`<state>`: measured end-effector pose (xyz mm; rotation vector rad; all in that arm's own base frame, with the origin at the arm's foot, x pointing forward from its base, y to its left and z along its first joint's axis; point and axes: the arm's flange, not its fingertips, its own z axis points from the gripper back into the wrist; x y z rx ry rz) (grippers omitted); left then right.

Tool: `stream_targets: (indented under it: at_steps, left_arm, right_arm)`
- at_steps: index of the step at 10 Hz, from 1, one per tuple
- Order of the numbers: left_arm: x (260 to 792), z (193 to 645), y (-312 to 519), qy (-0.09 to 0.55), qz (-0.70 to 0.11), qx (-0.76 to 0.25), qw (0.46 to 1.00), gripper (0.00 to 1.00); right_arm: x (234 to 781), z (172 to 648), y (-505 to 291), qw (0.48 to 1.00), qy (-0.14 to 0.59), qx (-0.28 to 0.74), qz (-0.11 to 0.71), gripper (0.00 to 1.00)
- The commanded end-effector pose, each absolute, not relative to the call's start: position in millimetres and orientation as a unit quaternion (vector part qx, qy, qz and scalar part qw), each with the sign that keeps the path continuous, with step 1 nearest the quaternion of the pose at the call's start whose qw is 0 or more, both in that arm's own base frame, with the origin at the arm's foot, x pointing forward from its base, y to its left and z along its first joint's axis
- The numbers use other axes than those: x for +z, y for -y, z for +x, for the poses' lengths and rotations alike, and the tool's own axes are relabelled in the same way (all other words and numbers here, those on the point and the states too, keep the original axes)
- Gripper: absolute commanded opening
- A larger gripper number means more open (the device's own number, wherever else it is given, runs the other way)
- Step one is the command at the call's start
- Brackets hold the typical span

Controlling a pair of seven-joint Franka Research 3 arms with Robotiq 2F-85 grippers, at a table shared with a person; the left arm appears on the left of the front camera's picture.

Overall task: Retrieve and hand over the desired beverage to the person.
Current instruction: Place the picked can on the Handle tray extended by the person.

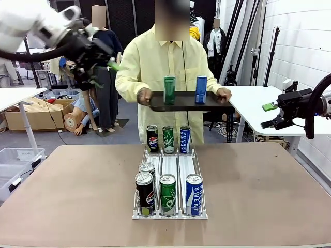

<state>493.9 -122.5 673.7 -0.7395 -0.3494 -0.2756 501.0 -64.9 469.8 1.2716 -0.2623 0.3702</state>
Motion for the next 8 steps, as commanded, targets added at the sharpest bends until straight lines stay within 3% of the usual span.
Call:
stream_targets:
  at_steps: [1,5,8]
  left_arm:
    - [639,467,85,0.181,-0.425,-0.143,0.875,1.0]
    - [582,478,-18,0.163,-0.552,-0.136,0.806,1.0]
    - [552,487,-27,0.148,-0.551,-0.143,0.809,1.0]
  right_arm:
    - [471,500,63,0.779,0.12,0.173,0.59,1.0]
    - [471,500,63,0.779,0.12,0.173,0.59,1.0]
    - [471,500,63,0.779,0.12,0.173,0.59,1.0]
